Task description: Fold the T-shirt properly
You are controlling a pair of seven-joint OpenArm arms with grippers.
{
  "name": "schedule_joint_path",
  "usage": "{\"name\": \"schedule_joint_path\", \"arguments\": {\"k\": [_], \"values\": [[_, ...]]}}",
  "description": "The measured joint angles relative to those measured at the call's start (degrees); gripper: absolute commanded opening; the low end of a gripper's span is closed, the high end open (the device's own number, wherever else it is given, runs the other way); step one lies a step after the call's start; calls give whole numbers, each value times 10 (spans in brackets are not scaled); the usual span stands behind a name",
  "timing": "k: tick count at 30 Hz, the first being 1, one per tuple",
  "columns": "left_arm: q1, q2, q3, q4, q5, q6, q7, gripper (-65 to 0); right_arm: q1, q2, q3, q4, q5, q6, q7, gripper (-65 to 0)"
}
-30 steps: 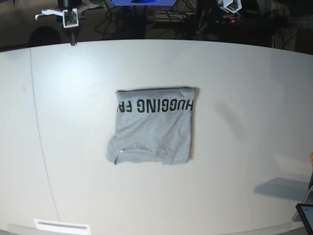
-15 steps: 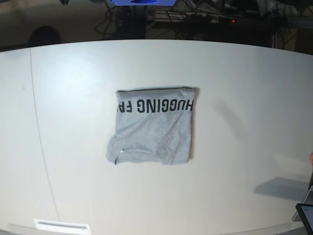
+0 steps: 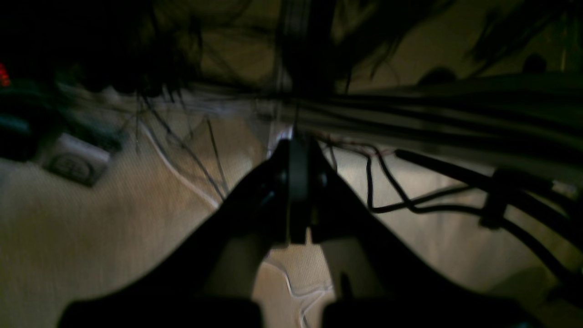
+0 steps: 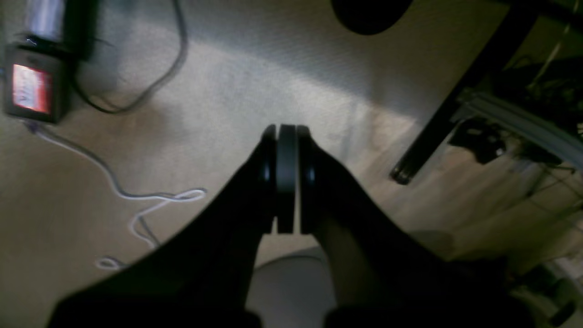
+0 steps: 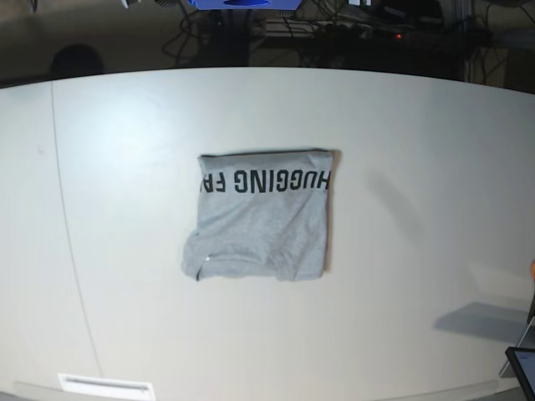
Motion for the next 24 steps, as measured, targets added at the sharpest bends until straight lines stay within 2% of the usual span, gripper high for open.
{"name": "schedule_joint_path", "arguments": {"k": [2,3,5,9,11,13,16,20,24], "values": [[-59,-11,0,-61,0,2,50,-650,49,-10,14,-63,-1,61,4,-635],[-82,-16,5,-82,0,2,68,-650,65,-17,33,-85,0,80,5,-635],[-120,-31,32,-107,31,5,126,-650,92,-22,87,-106,21,117,-35,-634],[-148,-31,52,-111,85,129,220,-650,126,2,108,-96,15,166,-114,-634],[-157,-25,52,-113,91,170,245,-650,146,8,108,-94,5,186,-138,-634],[-174,-17,54,-115,92,176,280,-650,168,2,108,-97,-10,211,-167,-634],[-204,-1,56,-113,96,176,326,-650,183,-10,108,-94,-30,220,-174,-634],[-213,22,56,-110,95,176,324,-650,175,3,108,-93,-31,219,-181,-634],[-199,28,56,-114,96,176,332,-650,173,6,108,-94,-33,215,-185,-634]]}}
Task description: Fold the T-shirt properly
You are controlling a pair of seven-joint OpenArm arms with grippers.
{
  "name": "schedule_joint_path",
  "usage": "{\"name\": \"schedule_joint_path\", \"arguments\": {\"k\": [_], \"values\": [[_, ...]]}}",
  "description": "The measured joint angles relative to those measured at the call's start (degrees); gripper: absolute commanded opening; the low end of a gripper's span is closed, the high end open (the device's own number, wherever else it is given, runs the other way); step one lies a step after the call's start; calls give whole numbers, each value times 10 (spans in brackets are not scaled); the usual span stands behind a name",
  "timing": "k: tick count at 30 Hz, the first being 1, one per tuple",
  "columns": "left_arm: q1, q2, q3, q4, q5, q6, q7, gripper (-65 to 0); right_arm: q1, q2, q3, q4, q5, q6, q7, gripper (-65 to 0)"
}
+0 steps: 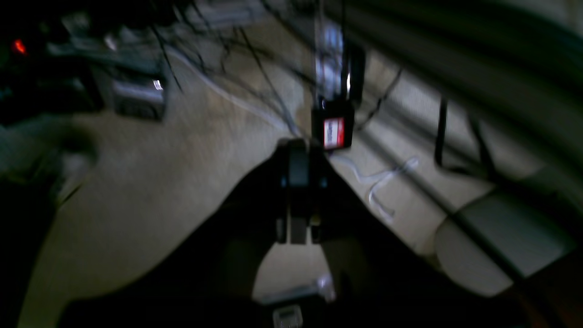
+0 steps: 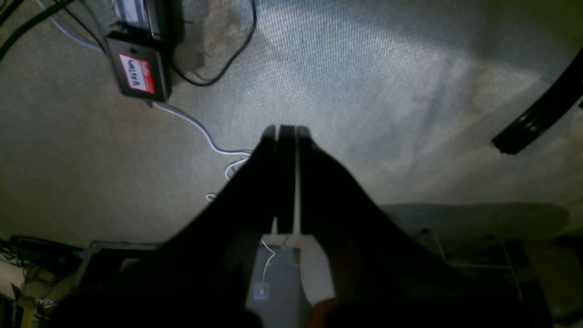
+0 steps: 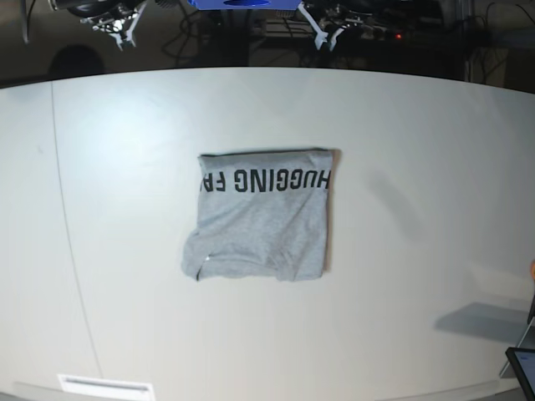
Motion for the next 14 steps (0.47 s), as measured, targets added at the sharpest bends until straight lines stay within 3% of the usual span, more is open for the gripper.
{"name": "schedule_joint_path", "arguments": {"k": [14], "values": [[-10,1,0,2,0,-1,-1,-650,2,1,2,1,0,3,3,-634]]}}
